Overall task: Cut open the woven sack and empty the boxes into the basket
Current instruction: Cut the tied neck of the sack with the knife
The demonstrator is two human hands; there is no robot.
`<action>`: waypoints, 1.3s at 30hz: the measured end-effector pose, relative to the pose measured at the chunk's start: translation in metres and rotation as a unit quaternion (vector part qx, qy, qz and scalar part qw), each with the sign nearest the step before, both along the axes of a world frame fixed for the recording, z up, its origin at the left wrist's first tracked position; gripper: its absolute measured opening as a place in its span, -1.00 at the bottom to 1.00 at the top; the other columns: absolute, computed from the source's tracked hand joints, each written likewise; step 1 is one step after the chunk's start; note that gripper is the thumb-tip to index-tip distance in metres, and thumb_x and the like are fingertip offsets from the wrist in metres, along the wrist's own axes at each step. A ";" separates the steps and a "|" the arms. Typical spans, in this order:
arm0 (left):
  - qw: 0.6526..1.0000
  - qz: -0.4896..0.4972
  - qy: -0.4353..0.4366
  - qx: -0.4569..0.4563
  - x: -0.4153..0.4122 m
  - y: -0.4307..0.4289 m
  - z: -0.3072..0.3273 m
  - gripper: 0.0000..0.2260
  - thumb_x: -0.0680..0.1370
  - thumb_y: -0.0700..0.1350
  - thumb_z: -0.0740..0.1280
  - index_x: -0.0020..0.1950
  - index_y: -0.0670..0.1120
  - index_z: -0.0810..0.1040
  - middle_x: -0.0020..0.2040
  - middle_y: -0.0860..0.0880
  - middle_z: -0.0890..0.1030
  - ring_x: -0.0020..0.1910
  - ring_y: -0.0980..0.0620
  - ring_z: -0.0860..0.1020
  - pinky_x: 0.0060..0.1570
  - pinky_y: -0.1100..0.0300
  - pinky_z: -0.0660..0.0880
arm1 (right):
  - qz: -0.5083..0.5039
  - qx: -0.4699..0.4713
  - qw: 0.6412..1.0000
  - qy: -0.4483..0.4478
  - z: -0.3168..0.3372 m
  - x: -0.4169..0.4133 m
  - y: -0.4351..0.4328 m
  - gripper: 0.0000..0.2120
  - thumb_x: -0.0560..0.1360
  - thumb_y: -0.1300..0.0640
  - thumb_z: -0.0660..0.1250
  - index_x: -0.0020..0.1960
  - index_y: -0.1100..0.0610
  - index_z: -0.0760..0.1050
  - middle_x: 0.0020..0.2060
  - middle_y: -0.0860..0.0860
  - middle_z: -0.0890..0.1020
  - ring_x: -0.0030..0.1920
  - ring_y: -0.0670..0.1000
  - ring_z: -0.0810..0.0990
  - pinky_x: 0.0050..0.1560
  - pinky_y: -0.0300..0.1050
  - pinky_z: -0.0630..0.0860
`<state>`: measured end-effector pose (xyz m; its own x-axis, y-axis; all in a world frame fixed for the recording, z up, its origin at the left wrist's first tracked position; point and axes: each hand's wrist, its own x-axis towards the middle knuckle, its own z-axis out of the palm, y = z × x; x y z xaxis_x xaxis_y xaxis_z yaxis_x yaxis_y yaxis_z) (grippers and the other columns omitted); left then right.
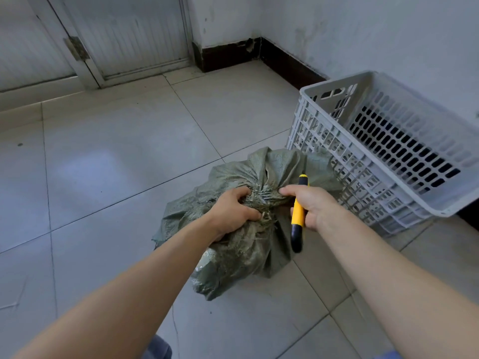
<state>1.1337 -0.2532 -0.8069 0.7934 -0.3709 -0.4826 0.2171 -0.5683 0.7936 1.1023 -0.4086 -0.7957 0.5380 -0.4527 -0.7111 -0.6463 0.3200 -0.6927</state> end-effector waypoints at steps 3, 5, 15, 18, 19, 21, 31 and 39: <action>0.999 0.006 0.020 -0.036 0.002 0.000 0.000 -0.52 0.33 -0.20 0.50 0.23 -0.09 0.50 0.07 -0.11 0.62 -0.06 -0.06 0.62 0.02 0.05 0.59 | 0.064 -0.124 0.990 0.001 0.007 -0.008 -0.001 -0.68 0.37 0.03 0.49 -0.24 0.16 0.39 -0.31 0.07 0.43 -0.36 0.03 0.40 -0.32 -0.12 0.36; 0.996 0.023 0.027 -0.077 0.001 0.000 0.005 -0.73 0.37 -0.28 0.47 0.02 -0.11 0.55 -0.10 -0.13 0.65 -0.22 -0.05 0.63 -0.15 0.12 0.63 | 0.106 -0.218 0.970 -0.019 0.018 -0.013 0.000 -0.56 0.44 -0.11 0.40 -0.35 0.13 0.25 -0.41 0.04 0.32 -0.41 0.04 0.31 -0.35 -0.10 0.27; 0.950 0.154 0.129 -0.238 0.002 -0.004 0.009 -0.84 0.48 -0.19 0.38 -0.27 -0.14 0.46 -0.35 -0.09 0.59 -0.37 -0.05 0.55 -0.28 0.16 0.52 | 0.354 -0.378 0.854 -0.054 0.032 -0.036 0.010 -0.55 0.56 -0.16 0.19 -0.34 0.03 0.08 -0.38 -0.03 0.18 -0.39 -0.05 0.20 -0.39 -0.13 0.09; 0.944 0.176 0.126 -0.250 0.005 -0.005 0.006 -0.75 0.44 -0.33 0.37 -0.33 -0.10 0.38 -0.44 -0.07 0.48 -0.54 0.05 0.48 -0.49 0.26 0.43 | 0.383 -0.404 0.831 -0.020 0.039 -0.042 0.002 -0.56 0.56 -0.17 0.18 -0.34 0.03 0.11 -0.37 -0.04 0.21 -0.38 -0.06 0.22 -0.38 -0.13 0.11; 0.941 0.183 0.125 -0.256 0.006 -0.005 0.006 -0.76 0.43 -0.36 0.37 -0.29 -0.10 0.38 -0.44 -0.07 0.47 -0.57 0.07 0.46 -0.54 0.29 0.41 | 0.393 -0.418 0.819 -0.009 0.042 -0.044 0.000 -0.57 0.55 -0.17 0.18 -0.34 0.04 0.14 -0.38 -0.04 0.23 -0.38 -0.06 0.23 -0.39 -0.14 0.12; 0.932 0.192 0.137 -0.275 0.005 -0.005 0.007 -0.75 0.42 -0.40 0.37 -0.17 -0.11 0.37 -0.42 -0.07 0.47 -0.60 0.08 0.43 -0.63 0.32 0.35 | 0.404 -0.436 0.804 0.011 0.044 -0.048 -0.004 -0.57 0.54 -0.18 0.19 -0.33 0.05 0.17 -0.38 -0.04 0.26 -0.39 -0.07 0.24 -0.39 -0.14 0.12; 0.949 0.176 0.074 -0.251 0.008 -0.018 0.006 -0.54 0.37 -0.48 0.38 0.23 -0.20 0.47 -0.09 -0.20 0.60 -0.33 -0.06 0.60 -0.23 0.07 0.61 | 0.425 -0.433 0.795 0.014 0.051 -0.060 -0.020 -0.56 0.50 -0.18 0.25 -0.28 0.14 0.21 -0.38 0.00 0.25 -0.39 -0.01 0.22 -0.29 -0.12 0.14; 0.947 0.183 0.053 -0.259 0.008 -0.024 0.005 -0.52 0.40 -0.48 0.34 0.27 -0.17 0.46 -0.20 -0.09 0.56 -0.35 -0.01 0.55 -0.26 0.13 0.57 | 0.424 -0.450 0.784 0.047 0.055 -0.060 -0.018 -0.58 0.52 -0.18 0.23 -0.31 0.09 0.21 -0.39 -0.01 0.27 -0.40 -0.02 0.23 -0.34 -0.14 0.14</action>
<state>1.1421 -0.2774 -0.8014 0.8724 -0.2890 -0.3943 0.4175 0.0207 0.9085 1.0420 -0.4262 -0.7409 0.8819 -0.3007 -0.3630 -0.4230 -0.8447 -0.3279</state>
